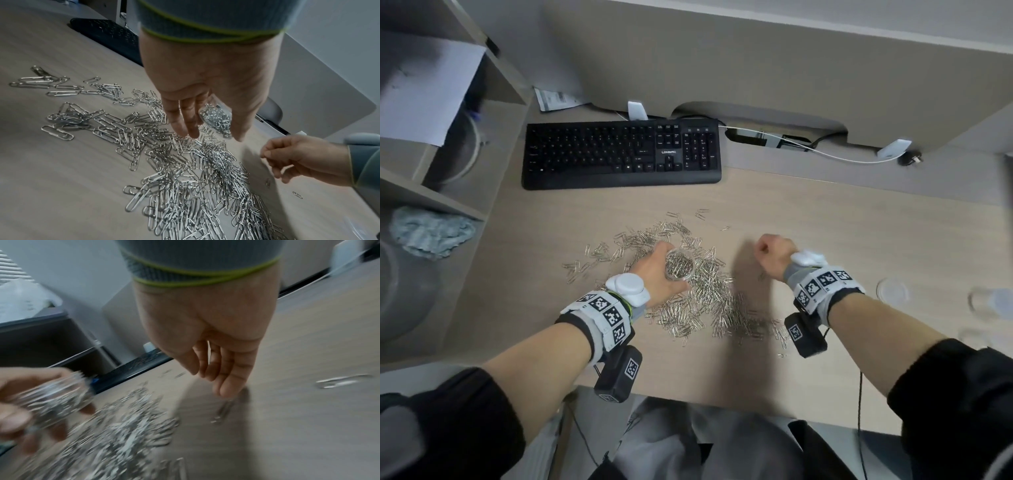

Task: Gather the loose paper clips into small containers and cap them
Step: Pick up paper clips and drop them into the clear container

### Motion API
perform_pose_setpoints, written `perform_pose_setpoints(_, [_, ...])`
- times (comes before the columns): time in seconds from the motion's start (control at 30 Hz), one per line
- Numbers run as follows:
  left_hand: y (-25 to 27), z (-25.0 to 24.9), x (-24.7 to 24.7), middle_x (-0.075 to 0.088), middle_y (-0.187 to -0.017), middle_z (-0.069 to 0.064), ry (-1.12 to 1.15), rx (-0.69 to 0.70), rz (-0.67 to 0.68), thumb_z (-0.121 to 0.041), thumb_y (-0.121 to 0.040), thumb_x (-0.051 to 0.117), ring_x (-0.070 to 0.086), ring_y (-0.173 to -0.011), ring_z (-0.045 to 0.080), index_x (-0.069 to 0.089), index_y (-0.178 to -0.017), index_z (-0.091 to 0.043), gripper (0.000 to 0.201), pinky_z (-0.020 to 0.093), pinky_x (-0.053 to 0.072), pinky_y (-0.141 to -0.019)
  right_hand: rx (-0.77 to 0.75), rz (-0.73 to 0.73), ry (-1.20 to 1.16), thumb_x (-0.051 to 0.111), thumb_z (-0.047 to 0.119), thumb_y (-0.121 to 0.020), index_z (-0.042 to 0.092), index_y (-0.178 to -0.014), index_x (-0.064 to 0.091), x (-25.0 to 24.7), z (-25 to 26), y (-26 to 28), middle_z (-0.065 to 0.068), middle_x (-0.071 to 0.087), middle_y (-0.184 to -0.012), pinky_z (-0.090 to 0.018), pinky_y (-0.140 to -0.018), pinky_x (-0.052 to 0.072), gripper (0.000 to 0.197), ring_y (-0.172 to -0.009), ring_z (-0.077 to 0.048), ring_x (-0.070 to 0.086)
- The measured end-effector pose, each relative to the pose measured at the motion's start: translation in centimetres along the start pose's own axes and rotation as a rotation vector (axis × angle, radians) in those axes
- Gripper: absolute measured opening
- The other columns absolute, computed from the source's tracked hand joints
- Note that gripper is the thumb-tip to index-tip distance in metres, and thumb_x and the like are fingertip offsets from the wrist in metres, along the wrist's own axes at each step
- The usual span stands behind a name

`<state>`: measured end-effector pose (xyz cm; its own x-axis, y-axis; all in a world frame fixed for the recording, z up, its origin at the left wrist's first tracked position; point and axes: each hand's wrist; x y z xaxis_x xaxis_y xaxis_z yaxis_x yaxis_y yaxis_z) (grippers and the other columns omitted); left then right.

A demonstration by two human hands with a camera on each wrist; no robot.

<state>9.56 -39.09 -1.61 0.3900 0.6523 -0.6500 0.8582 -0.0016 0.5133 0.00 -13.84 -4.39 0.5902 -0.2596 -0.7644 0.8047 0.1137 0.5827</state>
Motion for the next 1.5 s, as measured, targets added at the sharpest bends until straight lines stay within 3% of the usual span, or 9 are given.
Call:
perform_pose_setpoints(0.23, [0.0,-0.4,-0.3,0.05,-0.061,-0.002,-0.023,0.013,0.032,-0.037,-0.077,0.079,0.049,-0.049,0.014,0.037,-0.131,-0.019,0.071,0.025,0.037,-0.045,0.343,0.01,0.048,0.052,0.018,-0.095,0.003,-0.116,0.061,-2.3,-7.2,1.0,-0.016,0.063,-0.111,-0.034,-0.081,0.045,0.027,-0.107,-0.034,0.061])
perform_pose_setpoints(0.37, [0.1,0.0,-0.1,0.055,-0.066,-0.001,-0.062,0.014,0.044,-0.04,-0.077,0.08,0.049,-0.05,0.011,0.037,-0.133,-0.019,0.074,0.025,0.035,-0.046,0.208,0.048,-0.018,0.053,0.02,-0.094,0.002,-0.118,0.063,0.2,-3.5,1.5,-0.019,0.063,-0.12,-0.034,-0.087,0.044,0.031,-0.112,-0.035,0.058])
perform_pose_setpoints(0.53, [0.5,-0.2,-0.4,0.054,-0.064,-0.003,-0.058,0.014,0.038,-0.043,-0.077,0.079,0.047,-0.049,0.008,0.039,-0.134,-0.021,0.073,0.021,0.034,-0.044,-0.042,0.109,-0.12,0.052,0.019,-0.098,0.008,-0.106,0.067,3.5,2.8,2.3,-0.01,0.069,-0.101,-0.022,-0.058,0.046,0.02,-0.082,-0.024,0.064])
perform_pose_setpoints(0.67, [1.3,-0.1,-1.2,0.051,-0.062,-0.007,-0.092,0.008,-0.011,-0.045,-0.08,0.076,0.046,-0.051,0.005,0.037,-0.135,-0.019,0.072,0.016,0.027,-0.038,-0.012,0.032,-0.079,0.05,0.027,-0.097,0.008,-0.105,0.066,3.0,2.9,1.7,-0.012,0.069,-0.103,-0.033,-0.073,0.053,0.026,-0.089,-0.029,0.065])
perform_pose_setpoints(0.8, [1.4,1.4,-0.9,0.062,-0.082,-0.003,-0.055,0.002,-0.031,-0.051,-0.074,0.077,0.054,-0.054,0.011,0.043,-0.13,-0.025,0.071,0.032,0.05,-0.056,0.036,0.016,0.147,0.053,0.048,-0.093,0.007,-0.117,0.051,2.1,2.2,1.8,-0.012,0.06,-0.108,-0.032,-0.066,0.04,0.048,-0.08,-0.027,0.055])
perform_pose_setpoints(0.97, [2.4,2.4,-0.7,0.064,-0.101,0.005,0.057,-0.015,-0.059,-0.04,-0.073,0.081,0.064,-0.058,0.019,0.047,-0.125,-0.03,0.062,0.044,0.057,-0.067,-0.123,0.031,0.251,0.064,0.068,-0.076,0.011,-0.13,0.038,4.9,5.4,2.6,-0.012,0.045,-0.118,-0.037,-0.07,0.055,0.083,-0.085,-0.025,0.058])
perform_pose_setpoints(1.13, [3.2,3.4,-0.5,0.066,-0.101,0.0,0.089,-0.029,-0.067,-0.042,-0.07,0.08,0.064,-0.064,0.016,0.046,-0.128,-0.028,0.069,0.044,0.055,-0.073,-0.137,0.046,0.422,0.065,0.022,-0.09,0.011,-0.138,0.036,8.2,8.4,2.4,-0.012,0.047,-0.121,-0.032,-0.07,0.049,0.057,-0.091,-0.023,0.064])
perform_pose_setpoints(1.3, [3.3,3.8,-0.6,0.066,-0.1,0.001,0.083,-0.048,-0.069,-0.042,-0.069,0.081,0.063,-0.069,0.018,0.047,-0.127,-0.027,0.069,0.044,0.055,-0.074,-0.138,0.272,0.25,0.053,0.0,-0.094,0.015,-0.144,0.042,5.4,8.3,1.3,-0.014,0.053,-0.135,-0.04,-0.097,0.052,0.054,-0.114,-0.031,0.062])
perform_pose_setpoints(1.5, [3.0,2.6,-0.1,0.06,-0.081,-0.001,0.048,-0.06,-0.07,-0.039,-0.073,0.081,0.059,-0.066,0.015,0.042,-0.127,-0.026,0.067,0.032,0.048,-0.057,0.11,0.237,-0.589,0.061,-0.001,-0.09,0.005,-0.094,0.068,2.2,6.0,3.8,-0.014,0.071,-0.081,-0.041,-0.064,0.062,0.01,-0.054,-0.024,0.066])
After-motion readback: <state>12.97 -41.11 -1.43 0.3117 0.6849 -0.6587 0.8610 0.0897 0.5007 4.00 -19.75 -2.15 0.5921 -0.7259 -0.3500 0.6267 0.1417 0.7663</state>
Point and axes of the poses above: each hand's wrist, its own y-axis away from the middle knuckle, its own x-axis out of the palm, z = x × y
